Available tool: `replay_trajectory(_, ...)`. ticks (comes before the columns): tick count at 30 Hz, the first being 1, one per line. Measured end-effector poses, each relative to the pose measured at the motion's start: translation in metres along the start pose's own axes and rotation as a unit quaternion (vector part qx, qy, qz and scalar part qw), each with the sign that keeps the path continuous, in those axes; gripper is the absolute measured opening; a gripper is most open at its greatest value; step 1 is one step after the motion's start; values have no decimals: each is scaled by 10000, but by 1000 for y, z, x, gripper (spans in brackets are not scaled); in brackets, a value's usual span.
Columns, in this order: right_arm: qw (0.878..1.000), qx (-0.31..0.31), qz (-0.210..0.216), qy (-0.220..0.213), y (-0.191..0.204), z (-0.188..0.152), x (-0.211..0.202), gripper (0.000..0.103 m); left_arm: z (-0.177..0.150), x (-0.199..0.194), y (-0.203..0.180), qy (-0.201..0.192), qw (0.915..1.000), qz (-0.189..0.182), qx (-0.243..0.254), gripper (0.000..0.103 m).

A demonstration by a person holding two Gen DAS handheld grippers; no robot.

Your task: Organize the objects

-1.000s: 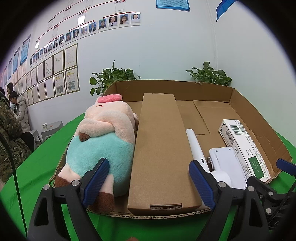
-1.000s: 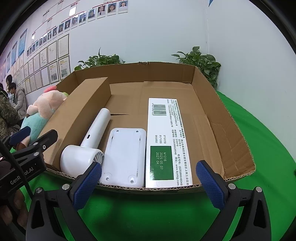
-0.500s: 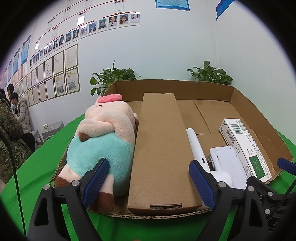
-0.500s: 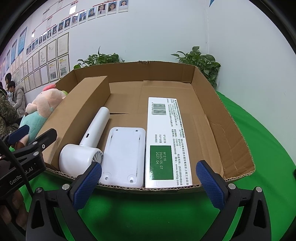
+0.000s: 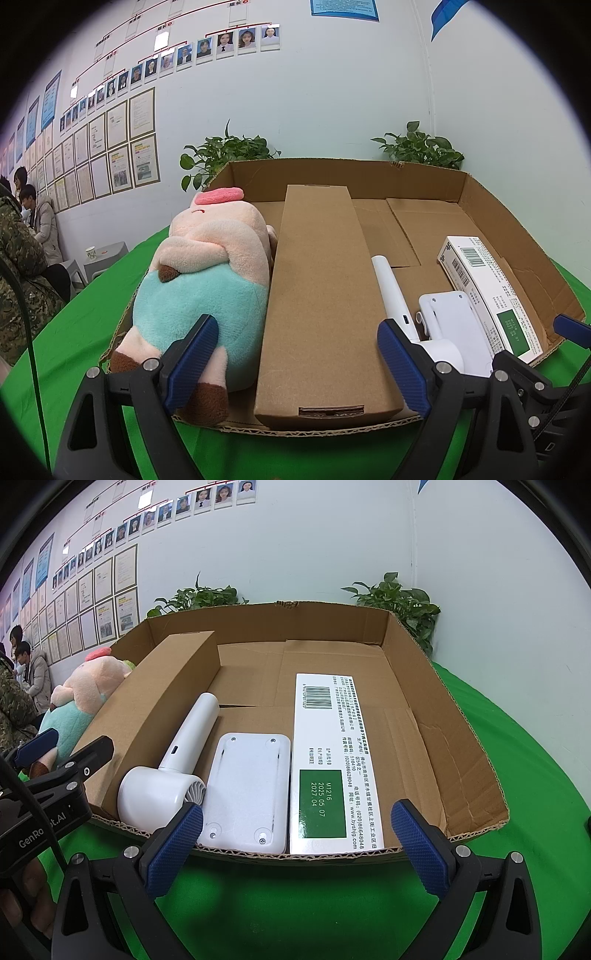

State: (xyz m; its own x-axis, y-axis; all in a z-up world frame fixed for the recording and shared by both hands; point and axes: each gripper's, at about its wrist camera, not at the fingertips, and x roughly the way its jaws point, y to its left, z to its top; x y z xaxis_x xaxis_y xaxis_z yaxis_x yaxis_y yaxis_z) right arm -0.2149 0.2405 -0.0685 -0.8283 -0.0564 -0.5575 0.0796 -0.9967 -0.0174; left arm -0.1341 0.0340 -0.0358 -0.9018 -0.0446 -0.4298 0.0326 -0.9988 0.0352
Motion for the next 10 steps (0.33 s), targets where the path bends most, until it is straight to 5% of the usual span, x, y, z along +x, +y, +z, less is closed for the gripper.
replay_trajectory(10, 10000, -1, -4, -1, 0, 0, 0, 103, 0, 1, -2, 16, 9999, 101, 81, 88)
